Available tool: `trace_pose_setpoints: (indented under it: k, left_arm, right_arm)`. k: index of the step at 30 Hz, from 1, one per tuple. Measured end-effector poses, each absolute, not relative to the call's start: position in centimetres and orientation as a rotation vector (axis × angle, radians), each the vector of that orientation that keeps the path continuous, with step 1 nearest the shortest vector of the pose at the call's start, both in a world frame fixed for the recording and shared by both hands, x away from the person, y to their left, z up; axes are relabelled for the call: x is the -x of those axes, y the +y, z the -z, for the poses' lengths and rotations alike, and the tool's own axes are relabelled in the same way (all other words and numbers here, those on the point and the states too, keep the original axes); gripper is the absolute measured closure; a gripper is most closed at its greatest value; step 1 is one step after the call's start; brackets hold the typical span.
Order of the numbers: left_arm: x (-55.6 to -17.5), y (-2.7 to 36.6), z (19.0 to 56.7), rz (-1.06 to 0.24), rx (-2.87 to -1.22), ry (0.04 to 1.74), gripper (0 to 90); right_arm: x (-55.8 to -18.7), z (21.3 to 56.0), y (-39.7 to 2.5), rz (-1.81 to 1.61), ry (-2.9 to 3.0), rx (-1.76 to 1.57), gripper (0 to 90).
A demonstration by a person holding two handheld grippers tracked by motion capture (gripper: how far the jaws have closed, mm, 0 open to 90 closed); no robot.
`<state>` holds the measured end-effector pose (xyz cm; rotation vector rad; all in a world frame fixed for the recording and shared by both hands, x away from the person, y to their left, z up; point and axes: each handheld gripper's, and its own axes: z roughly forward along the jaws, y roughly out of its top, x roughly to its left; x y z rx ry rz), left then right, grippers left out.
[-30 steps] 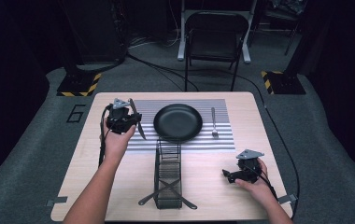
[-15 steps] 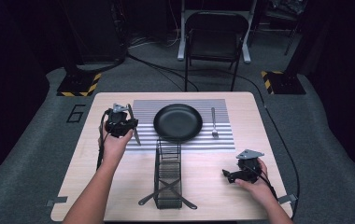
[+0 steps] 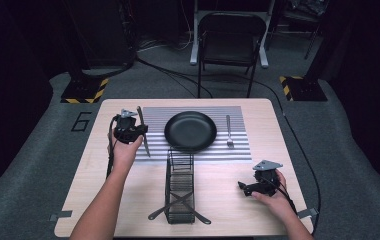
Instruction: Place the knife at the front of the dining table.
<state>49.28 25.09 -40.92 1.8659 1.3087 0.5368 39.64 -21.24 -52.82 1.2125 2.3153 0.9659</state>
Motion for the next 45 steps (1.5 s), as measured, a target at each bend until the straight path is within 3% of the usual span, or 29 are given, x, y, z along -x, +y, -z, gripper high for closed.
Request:
trace_pose_setpoints:
  k: [20,45]
  left_arm:
    - [-52.2,24.8,43.2,-0.533,-1.700,1.383,82.6]
    - [-56.3,24.2,47.6,-0.499,-1.609,1.476,82.8]
  right_arm:
    - [-39.6,52.8,-21.2,-0.967,2.314,-1.212,0.0]
    - [-39.6,52.8,-21.2,-0.967,2.314,-1.213,0.0]
